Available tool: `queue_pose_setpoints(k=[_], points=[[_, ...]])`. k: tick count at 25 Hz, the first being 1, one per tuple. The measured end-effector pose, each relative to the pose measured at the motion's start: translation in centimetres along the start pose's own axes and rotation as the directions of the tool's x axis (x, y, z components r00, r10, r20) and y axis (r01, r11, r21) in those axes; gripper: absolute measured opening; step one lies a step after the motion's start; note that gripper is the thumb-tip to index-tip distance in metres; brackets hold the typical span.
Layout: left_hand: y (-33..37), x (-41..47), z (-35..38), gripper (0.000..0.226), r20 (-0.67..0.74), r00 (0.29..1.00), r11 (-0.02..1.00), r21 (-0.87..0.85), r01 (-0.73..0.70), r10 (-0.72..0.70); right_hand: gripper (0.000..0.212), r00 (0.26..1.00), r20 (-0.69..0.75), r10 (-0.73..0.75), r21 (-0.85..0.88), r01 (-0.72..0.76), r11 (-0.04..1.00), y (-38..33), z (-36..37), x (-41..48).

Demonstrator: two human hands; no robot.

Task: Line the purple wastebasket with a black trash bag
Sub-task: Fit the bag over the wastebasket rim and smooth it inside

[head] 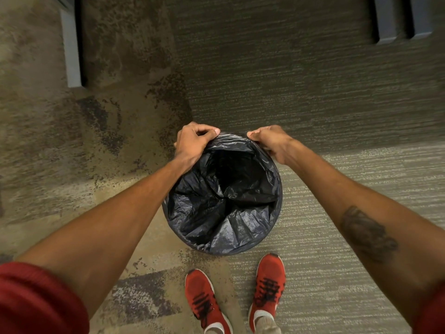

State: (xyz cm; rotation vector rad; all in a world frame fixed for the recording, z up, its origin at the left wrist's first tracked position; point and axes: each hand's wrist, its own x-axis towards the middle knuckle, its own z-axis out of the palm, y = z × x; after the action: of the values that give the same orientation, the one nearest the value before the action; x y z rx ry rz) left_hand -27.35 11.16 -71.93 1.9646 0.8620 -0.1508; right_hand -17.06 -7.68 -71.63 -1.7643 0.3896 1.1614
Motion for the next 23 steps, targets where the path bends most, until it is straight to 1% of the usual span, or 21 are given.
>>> queue_pose_setpoints(k=[2,4,5,6,8,9,10,11,12,13,15,17,20,21,23], points=[[0.0,0.1,-0.1,0.021,0.020,1.000,1.000,0.028,0.001,-0.002,0.017,0.998,-0.022,0.055,0.082,-0.053,0.995,0.4,0.6,0.6],[0.0,-0.1,0.2,0.024,0.046,0.999,0.992,0.124,-0.010,0.004,0.018,0.996,-0.013,0.083,0.147,-0.080,0.986,0.7,0.9,0.9],[0.2,-0.1,0.4,0.030,0.055,0.998,0.983,0.186,0.002,-0.013,0.018,0.996,-0.007,0.086,0.175,-0.083,0.981,0.8,1.0,0.9],[0.3,0.0,0.4,0.039,0.063,0.997,0.972,0.234,0.035,-0.051,0.021,0.997,-0.015,0.077,0.204,-0.072,0.976,0.9,1.1,0.9],[0.9,0.5,0.0,0.050,0.069,0.987,0.962,0.241,0.127,-0.147,0.022,0.994,-0.107,0.034,0.234,-0.008,0.972,1.7,0.6,0.1],[1.0,0.6,-0.3,0.049,0.050,0.988,0.967,0.216,0.133,-0.147,0.021,0.981,-0.192,-0.001,0.195,0.039,0.980,2.3,0.2,-0.7],[1.0,0.4,-0.9,0.043,0.009,0.994,0.976,0.191,0.102,-0.105,0.022,0.955,-0.289,-0.065,0.098,0.097,0.990,3.2,-0.3,-1.8],[0.8,-0.1,-1.5,0.039,-0.055,0.998,0.983,0.174,0.050,-0.041,0.023,0.917,-0.363,-0.165,-0.039,0.162,0.986,4.4,-0.8,-3.2],[0.4,-0.9,-2.2,0.035,-0.107,0.994,0.985,0.172,-0.009,0.028,0.026,0.878,-0.387,-0.280,-0.169,0.232,0.958,5.6,-1.0,-4.8],[-0.1,-1.9,-2.8,0.033,-0.122,0.988,0.978,0.194,-0.071,0.095,0.030,0.853,-0.362,-0.376,-0.267,0.292,0.918,6.7,-1.0,-6.3],[-1.3,-3.6,-3.3,0.034,-0.057,0.978,0.945,0.278,-0.175,0.198,0.041,0.842,-0.245,-0.480,-0.397,0.365,0.842,8.5,-0.3,-8.1],[-1.8,-4.0,-3.2,0.041,-0.001,0.978,0.928,0.316,-0.197,0.208,0.049,0.856,-0.186,-0.482,-0.432,0.369,0.823,9.1,0.5,-8.1],[-1.7,-3.4,-2.7,0.048,0.047,0.984,0.919,0.352,-0.179,0.174,0.055,0.866,-0.174,-0.469,-0.442,0.357,0.823,8.7,1.2,-6.9],[-1.6,-3.2,-2.5,0.049,0.077,0.986,0.917,0.361,-0.169,0.151,0.055,0.875,-0.173,-0.453,-0.450,0.339,0.826,8.5,1.1,-6.6],[-1.3,-2.4,-2.6,0.048,0.149,0.987,0.934,0.343,-0.101,0.052,0.056,0.903,-0.154,-0.401,-0.477,0.287,0.831,8.1,0.9,-6.3]])
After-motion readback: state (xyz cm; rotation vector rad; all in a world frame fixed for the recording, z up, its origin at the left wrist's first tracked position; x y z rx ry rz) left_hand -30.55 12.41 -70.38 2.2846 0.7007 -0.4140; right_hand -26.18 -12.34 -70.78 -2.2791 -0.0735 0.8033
